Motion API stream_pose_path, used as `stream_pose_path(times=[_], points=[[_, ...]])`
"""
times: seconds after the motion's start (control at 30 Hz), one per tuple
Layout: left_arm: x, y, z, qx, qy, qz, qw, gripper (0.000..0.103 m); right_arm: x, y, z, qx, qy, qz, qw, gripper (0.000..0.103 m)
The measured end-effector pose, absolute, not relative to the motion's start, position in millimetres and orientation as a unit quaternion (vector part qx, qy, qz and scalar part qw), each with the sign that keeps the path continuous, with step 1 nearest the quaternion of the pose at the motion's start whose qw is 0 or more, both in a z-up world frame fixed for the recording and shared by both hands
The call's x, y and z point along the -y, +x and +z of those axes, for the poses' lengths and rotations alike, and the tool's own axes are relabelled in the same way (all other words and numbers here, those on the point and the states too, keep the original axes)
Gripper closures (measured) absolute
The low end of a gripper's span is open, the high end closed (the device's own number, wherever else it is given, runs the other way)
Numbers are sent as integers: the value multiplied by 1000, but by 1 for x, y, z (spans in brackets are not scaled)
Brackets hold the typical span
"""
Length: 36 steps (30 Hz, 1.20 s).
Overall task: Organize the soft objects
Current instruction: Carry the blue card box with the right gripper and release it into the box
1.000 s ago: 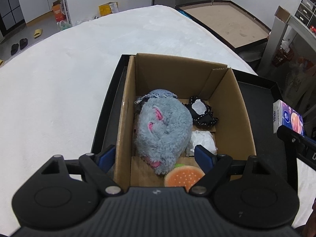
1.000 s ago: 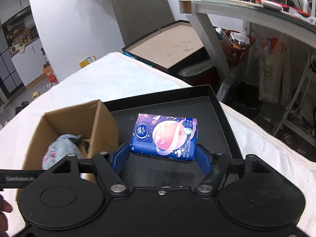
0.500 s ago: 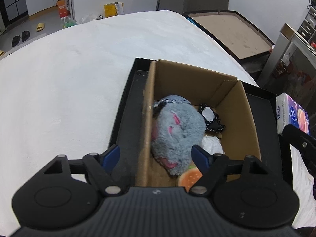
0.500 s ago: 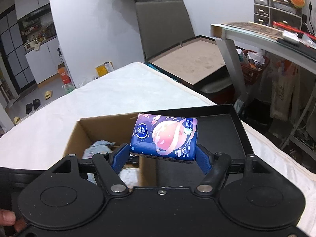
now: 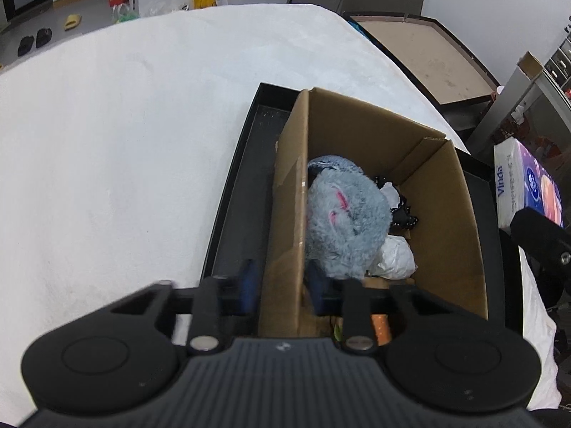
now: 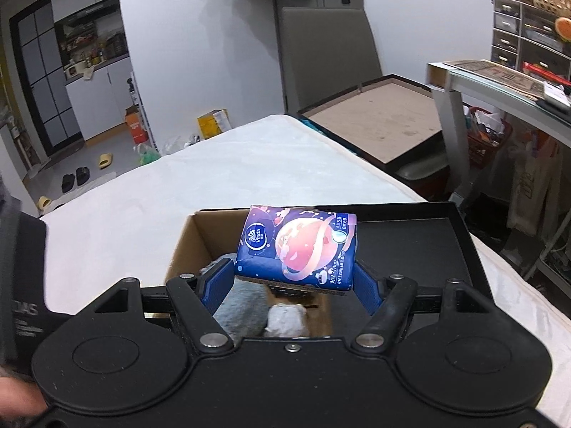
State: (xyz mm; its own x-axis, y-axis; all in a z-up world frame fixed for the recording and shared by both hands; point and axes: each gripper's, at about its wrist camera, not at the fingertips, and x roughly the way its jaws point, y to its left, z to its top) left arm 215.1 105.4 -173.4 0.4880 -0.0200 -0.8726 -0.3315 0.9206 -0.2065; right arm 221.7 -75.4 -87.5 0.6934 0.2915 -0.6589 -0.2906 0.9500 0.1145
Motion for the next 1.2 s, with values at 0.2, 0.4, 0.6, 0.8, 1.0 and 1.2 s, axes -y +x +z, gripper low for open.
stream_pose_path(times=[0.2, 0.4, 0.6, 0.8, 1.0, 1.2], points=[[-109, 212, -175, -492, -189, 82, 846, 88, 59, 220, -87, -359, -12, 167, 918, 33], [-114, 211, -174, -494, -200, 80, 843, 88, 51, 219, -90, -362, -18, 167, 917, 33], [-117, 213, -174, -495, -210, 79, 840, 87, 57, 223, -102, -394, -23, 147, 907, 17], [-116, 213, -174, -494, -207, 80, 840, 87, 82, 221, -98, -389, -6, 126, 913, 17], [-116, 215, -169, -494, -200, 81, 842, 87, 97, 215, -99, -391, 11, 113, 913, 17], [-112, 216, -162, -496, -185, 89, 844, 85, 109, 212, -95, -398, 27, 114, 910, 17]])
